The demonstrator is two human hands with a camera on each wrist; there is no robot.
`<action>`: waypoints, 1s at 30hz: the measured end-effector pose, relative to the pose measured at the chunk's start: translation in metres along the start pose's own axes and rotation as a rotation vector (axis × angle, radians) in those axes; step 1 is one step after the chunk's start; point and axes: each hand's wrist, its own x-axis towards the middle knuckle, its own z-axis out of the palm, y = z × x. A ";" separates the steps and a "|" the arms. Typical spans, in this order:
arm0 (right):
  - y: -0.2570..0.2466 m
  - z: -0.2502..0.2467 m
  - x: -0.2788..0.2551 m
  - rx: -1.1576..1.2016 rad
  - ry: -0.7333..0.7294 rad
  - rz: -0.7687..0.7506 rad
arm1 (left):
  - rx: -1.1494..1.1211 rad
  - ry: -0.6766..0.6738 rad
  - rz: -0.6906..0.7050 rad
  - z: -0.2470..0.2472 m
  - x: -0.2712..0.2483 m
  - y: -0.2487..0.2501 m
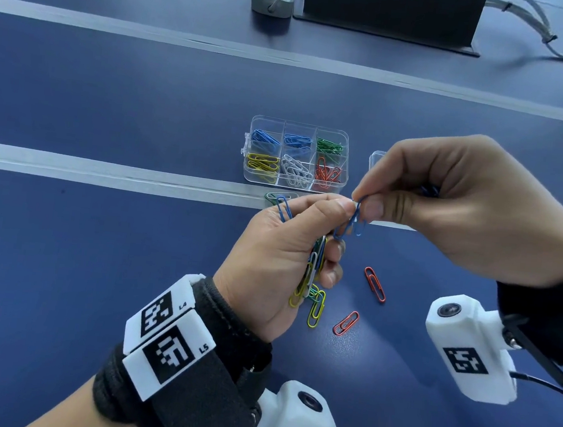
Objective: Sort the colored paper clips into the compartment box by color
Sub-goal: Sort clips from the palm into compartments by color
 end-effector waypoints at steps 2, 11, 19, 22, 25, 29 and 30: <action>0.000 0.000 0.000 0.049 -0.013 -0.008 | -0.011 -0.022 -0.021 0.001 -0.001 0.000; -0.006 0.003 -0.002 0.380 -0.136 0.056 | -0.100 -0.037 -0.131 -0.002 0.000 0.008; 0.003 -0.001 0.000 0.396 -0.035 0.179 | -0.121 -0.037 -0.121 -0.001 0.000 0.008; 0.002 0.002 0.000 0.399 -0.044 0.179 | -0.128 -0.034 -0.124 -0.001 0.000 0.008; 0.001 0.005 0.000 0.400 -0.035 0.153 | -0.141 -0.022 -0.132 -0.002 0.000 0.007; 0.000 0.009 0.002 0.416 0.018 0.122 | -0.163 -0.017 -0.136 -0.004 0.002 0.005; 0.000 0.010 0.003 0.399 0.027 0.119 | -0.165 -0.017 -0.135 -0.004 0.002 0.005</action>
